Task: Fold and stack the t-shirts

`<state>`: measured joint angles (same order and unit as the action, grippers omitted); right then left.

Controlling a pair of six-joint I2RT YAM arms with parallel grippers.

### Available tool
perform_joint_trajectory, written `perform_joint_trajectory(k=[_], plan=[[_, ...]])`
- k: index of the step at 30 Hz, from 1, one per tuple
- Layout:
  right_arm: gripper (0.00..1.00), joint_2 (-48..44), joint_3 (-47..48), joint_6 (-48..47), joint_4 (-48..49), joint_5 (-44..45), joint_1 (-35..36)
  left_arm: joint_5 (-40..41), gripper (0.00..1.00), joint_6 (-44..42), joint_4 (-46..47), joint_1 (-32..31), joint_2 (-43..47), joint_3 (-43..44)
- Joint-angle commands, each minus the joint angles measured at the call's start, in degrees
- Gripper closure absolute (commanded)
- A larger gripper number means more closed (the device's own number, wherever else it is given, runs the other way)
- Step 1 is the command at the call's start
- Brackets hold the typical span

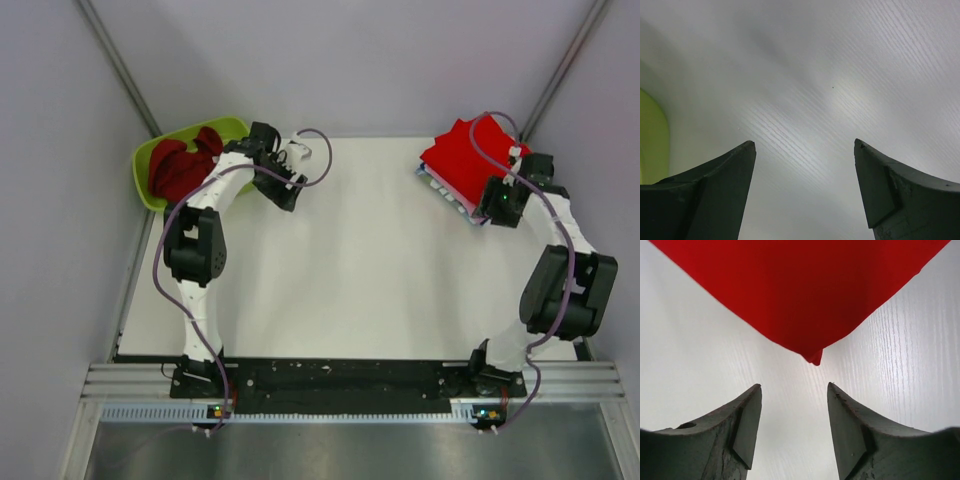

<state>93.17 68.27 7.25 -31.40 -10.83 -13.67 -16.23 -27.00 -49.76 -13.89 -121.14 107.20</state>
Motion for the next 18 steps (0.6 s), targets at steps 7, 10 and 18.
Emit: perform_joint_trajectory(k=[7,10,18], plan=[[0.76,1.03,13.54,9.09,11.6,-6.31,-6.97,-1.7,0.16,0.02,-0.69,0.35,2.31,1.79],[1.0,7.54,18.64,14.35,15.83,-5.08,-8.74,-1.79,0.17,0.11,-0.87,0.35,2.93,1.52],[1.0,19.41,25.25,25.88,20.15,6.25,-9.88,-1.44,0.16,-0.15,-0.6,0.35,4.16,0.03]])
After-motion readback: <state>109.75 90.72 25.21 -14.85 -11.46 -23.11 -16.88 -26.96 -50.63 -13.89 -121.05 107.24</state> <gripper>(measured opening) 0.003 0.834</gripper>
